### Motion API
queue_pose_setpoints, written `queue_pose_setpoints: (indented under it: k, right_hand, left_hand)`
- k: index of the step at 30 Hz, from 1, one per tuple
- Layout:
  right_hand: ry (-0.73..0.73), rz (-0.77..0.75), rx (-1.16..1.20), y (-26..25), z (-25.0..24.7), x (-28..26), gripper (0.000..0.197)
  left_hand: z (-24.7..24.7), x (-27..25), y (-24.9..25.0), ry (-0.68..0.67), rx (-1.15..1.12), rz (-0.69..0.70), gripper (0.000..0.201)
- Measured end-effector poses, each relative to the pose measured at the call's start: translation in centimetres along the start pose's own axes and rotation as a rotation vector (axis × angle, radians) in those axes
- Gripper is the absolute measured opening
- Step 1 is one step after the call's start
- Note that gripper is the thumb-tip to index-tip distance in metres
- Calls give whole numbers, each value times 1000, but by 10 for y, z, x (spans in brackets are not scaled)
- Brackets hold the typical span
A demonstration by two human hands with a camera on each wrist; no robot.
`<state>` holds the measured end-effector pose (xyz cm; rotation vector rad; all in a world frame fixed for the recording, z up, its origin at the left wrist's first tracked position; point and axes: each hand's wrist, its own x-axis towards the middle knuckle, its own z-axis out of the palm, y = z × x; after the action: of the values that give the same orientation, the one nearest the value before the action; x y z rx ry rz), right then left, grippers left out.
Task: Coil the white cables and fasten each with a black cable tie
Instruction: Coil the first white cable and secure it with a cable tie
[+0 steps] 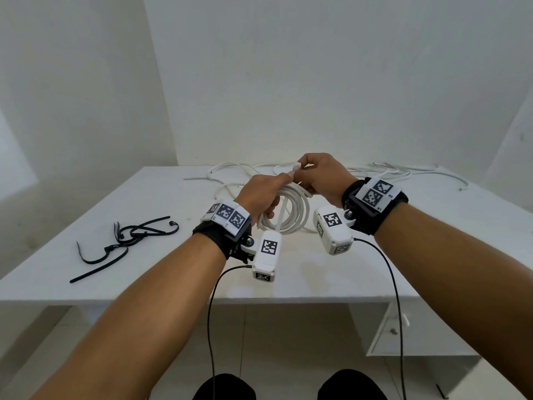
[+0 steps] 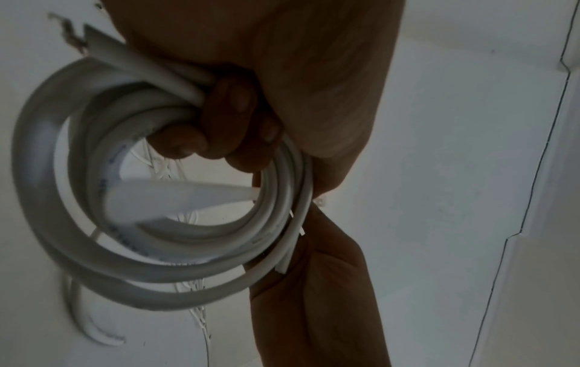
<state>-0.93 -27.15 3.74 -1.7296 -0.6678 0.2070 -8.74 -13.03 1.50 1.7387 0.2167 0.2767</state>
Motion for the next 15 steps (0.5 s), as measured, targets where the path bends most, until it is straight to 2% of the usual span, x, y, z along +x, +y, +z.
queue_pose_setpoints:
  k: [5,9,15]
  right_hand:
    - [26,16,-133,-2,1,1,12]
    - [-6,51,-61,-8,0,0,14]
    - [-47,-87,-223,-9,4,-1,14]
  left_hand:
    - [-4,0,-2,-19,32,-4,34]
    - [-4,1,-5,-18,41,-8,35]
    - [-3,4,-11,83,-45,-39,36]
